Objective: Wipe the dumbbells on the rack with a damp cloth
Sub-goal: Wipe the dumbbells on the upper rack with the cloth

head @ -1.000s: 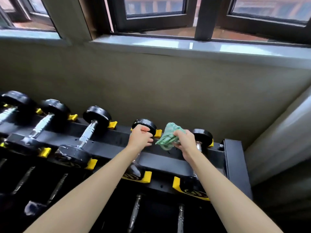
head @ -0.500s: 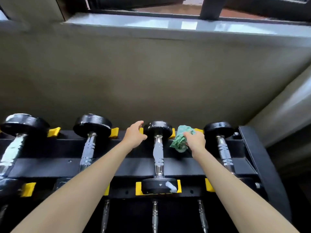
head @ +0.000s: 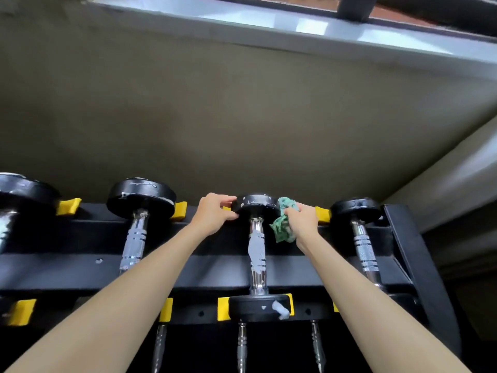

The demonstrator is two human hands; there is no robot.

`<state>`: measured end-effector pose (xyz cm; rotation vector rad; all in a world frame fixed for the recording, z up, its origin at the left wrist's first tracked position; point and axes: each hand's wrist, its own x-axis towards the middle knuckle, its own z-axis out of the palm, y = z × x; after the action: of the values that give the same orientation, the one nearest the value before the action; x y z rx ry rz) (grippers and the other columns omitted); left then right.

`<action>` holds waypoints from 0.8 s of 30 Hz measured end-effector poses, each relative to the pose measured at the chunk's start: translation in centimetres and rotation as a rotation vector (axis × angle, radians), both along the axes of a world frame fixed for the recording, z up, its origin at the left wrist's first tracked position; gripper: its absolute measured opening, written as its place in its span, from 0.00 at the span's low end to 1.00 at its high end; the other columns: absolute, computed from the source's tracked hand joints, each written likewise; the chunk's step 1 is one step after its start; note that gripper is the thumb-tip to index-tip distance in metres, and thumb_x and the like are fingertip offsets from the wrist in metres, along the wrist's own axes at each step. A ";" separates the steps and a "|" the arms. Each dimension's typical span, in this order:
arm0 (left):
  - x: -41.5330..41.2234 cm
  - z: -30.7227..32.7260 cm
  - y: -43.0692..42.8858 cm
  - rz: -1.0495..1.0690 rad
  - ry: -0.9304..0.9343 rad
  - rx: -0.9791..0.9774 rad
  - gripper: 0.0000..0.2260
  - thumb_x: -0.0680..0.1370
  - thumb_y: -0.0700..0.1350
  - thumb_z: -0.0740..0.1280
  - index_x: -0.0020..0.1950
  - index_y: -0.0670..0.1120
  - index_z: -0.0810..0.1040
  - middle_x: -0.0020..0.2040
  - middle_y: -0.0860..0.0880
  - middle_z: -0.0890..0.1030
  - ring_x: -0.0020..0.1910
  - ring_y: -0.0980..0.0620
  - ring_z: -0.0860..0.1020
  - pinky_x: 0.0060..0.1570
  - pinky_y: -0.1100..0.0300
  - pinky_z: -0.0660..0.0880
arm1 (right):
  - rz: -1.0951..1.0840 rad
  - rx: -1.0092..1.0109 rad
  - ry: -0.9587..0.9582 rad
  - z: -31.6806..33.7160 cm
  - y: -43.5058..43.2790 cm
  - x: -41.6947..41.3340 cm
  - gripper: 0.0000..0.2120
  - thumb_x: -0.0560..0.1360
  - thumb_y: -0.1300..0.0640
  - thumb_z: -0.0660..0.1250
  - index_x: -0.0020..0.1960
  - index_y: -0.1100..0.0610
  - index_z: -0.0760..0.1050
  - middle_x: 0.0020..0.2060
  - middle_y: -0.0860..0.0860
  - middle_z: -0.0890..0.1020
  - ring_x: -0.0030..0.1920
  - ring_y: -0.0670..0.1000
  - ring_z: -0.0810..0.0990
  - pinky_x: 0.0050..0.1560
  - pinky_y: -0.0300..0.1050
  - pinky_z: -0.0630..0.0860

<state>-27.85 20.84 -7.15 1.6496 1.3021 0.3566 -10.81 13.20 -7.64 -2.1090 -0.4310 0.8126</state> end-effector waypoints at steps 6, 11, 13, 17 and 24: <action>0.0 0.0 -0.4 0.049 -0.035 -0.026 0.22 0.70 0.35 0.72 0.63 0.43 0.77 0.56 0.44 0.81 0.57 0.47 0.78 0.62 0.51 0.73 | -0.050 0.220 -0.050 1.8 -1.3 -2.1 0.10 0.73 0.65 0.59 0.45 0.61 0.79 0.35 0.51 0.75 0.35 0.49 0.72 0.34 0.38 0.69; 0.1 0.2 -0.4 0.079 -0.043 -0.051 0.22 0.70 0.34 0.73 0.63 0.43 0.77 0.56 0.44 0.81 0.56 0.47 0.79 0.60 0.51 0.74 | 0.116 0.241 -0.289 3.2 -0.2 -3.7 0.08 0.73 0.64 0.60 0.37 0.61 0.75 0.32 0.55 0.70 0.34 0.52 0.66 0.38 0.45 0.65; 0.0 0.4 -0.5 0.086 -0.053 -0.057 0.22 0.70 0.34 0.73 0.63 0.43 0.77 0.55 0.43 0.81 0.55 0.49 0.79 0.60 0.52 0.75 | 0.168 0.225 -0.332 3.4 0.1 -4.1 0.08 0.75 0.62 0.61 0.40 0.61 0.77 0.36 0.58 0.73 0.38 0.53 0.69 0.39 0.44 0.63; -0.5 0.5 -0.5 0.047 -0.056 -0.103 0.24 0.71 0.32 0.70 0.66 0.45 0.75 0.60 0.45 0.79 0.55 0.53 0.77 0.56 0.59 0.75 | 0.334 0.214 -0.412 4.1 0.8 -4.9 0.10 0.76 0.61 0.62 0.53 0.60 0.80 0.42 0.57 0.74 0.44 0.54 0.72 0.40 0.38 0.59; -1.9 0.0 -1.4 0.135 -0.263 -0.358 0.27 0.74 0.25 0.57 0.72 0.41 0.59 0.59 0.42 0.76 0.54 0.47 0.77 0.51 0.59 0.75 | 0.664 0.145 -0.551 4.1 3.2 -7.9 0.14 0.77 0.62 0.60 0.60 0.59 0.77 0.51 0.57 0.75 0.49 0.52 0.73 0.43 0.37 0.61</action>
<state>-29.78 19.49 -7.13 1.1770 1.2007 0.3820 -18.68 16.40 -3.50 -2.0394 -1.4903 0.5043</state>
